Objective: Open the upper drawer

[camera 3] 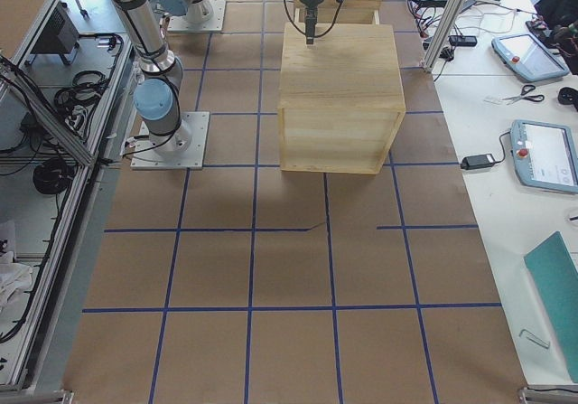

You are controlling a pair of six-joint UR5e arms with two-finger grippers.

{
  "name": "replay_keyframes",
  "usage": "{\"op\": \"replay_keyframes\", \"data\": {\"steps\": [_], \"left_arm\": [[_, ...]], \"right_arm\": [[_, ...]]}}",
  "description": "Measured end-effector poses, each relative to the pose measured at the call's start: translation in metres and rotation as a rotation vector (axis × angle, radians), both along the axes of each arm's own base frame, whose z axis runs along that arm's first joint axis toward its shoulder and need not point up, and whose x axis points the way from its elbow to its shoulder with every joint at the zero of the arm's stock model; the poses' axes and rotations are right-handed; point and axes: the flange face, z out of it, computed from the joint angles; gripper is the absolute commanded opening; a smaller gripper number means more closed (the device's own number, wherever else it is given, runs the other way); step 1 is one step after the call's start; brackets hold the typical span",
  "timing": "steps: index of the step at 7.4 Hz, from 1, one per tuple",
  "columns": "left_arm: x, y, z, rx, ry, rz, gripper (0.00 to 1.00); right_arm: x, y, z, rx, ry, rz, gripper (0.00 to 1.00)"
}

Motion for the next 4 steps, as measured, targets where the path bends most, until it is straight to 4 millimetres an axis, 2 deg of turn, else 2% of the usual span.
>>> {"op": "replay_keyframes", "data": {"steps": [2,4], "left_arm": [[0.002,0.002,0.003,0.006,-0.006,-0.001,1.0],[0.004,0.012,0.018,0.033,-0.013,-0.001,1.0]], "right_arm": [[0.0,0.0,0.0,0.0,0.0,0.0,1.0],[0.0,0.0,0.0,0.0,0.0,0.0,1.0]]}}
